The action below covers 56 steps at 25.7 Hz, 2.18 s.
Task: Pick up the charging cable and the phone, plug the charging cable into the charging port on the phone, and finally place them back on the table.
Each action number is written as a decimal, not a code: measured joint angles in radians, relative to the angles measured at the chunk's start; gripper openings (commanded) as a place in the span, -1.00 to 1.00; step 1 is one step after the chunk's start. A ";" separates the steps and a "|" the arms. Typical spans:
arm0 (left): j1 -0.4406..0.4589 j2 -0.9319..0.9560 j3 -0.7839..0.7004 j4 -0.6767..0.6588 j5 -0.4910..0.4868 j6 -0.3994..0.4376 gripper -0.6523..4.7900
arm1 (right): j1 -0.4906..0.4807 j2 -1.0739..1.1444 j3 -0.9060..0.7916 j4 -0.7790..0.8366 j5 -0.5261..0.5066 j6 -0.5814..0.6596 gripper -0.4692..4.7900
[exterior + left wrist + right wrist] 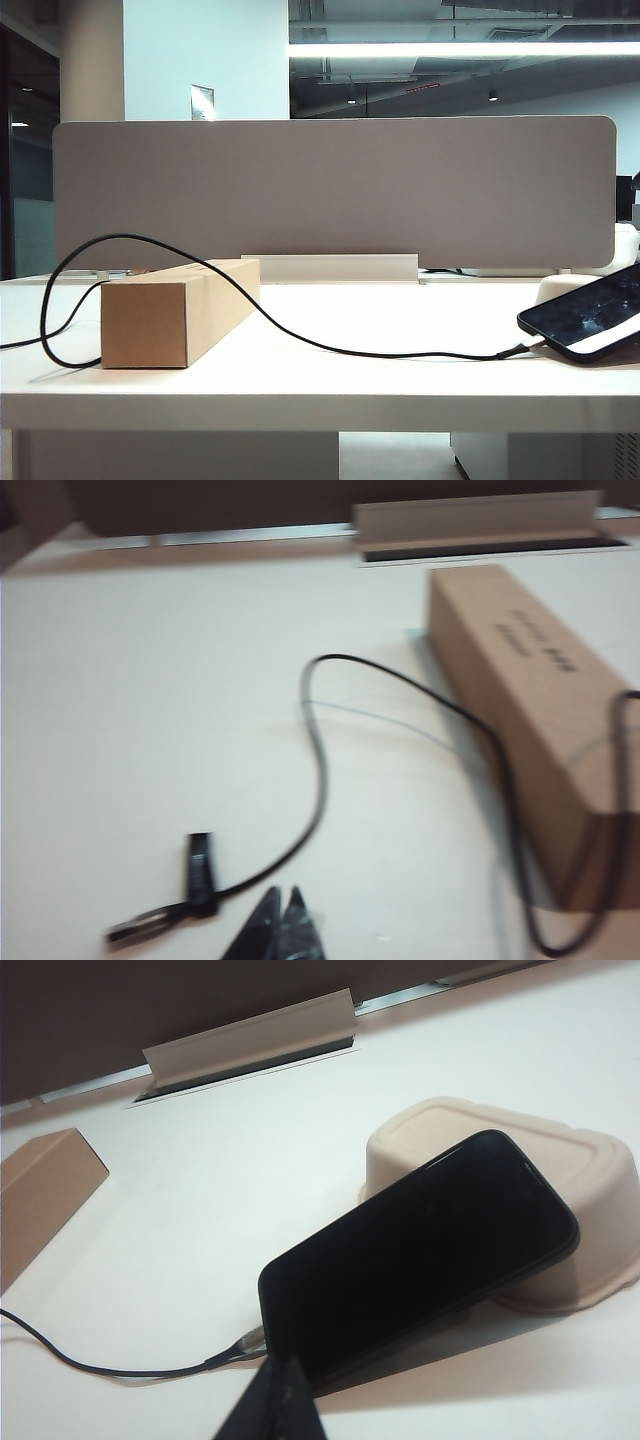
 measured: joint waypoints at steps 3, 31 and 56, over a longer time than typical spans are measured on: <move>0.076 0.000 0.000 0.000 0.001 0.000 -0.78 | 0.000 0.000 0.000 0.000 0.017 -0.015 -0.83; 0.113 0.000 0.000 0.000 0.001 0.000 -0.78 | 0.000 0.000 0.000 0.048 0.156 -0.107 -0.82; 0.113 0.000 0.000 0.000 0.001 0.000 -0.78 | -0.246 0.000 0.000 0.087 -0.094 -0.254 -0.82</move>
